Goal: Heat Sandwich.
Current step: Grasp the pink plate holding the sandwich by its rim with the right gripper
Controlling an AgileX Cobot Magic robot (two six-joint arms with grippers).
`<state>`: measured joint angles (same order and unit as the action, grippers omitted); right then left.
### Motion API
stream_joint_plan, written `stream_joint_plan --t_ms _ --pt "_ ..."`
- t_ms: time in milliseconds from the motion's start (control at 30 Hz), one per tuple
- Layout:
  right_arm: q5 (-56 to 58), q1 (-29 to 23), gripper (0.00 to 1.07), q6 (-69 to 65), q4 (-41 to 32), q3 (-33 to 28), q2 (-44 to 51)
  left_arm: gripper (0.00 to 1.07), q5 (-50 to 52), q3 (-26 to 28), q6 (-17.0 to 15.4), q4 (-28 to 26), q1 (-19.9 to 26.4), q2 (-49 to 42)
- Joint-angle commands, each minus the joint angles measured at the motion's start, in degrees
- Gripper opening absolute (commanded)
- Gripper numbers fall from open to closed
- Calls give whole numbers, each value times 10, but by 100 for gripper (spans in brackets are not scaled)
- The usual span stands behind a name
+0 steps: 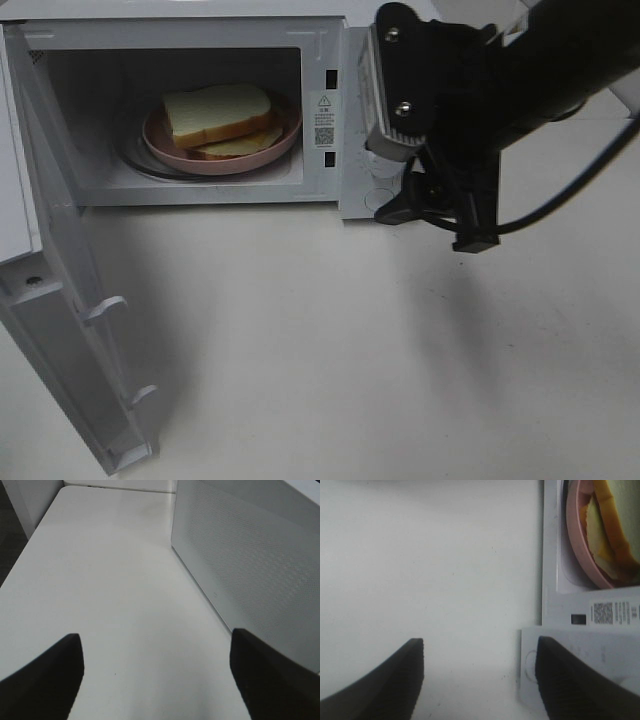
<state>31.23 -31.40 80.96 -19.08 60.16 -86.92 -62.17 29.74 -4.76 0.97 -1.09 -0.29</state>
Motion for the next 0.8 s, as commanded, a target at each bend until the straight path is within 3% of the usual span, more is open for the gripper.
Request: stream_joint_plan --t_ms 33,267,800 --pt "5 -15 64 7 -1 29 -33 76 9 -1 1 4 3 -10" --pt "4 -48 64 7 -1 93 -125 76 9 -1 1 4 3 -10" --pt "21 -49 63 9 -1 223 -258 76 9 -1 1 4 3 -10"
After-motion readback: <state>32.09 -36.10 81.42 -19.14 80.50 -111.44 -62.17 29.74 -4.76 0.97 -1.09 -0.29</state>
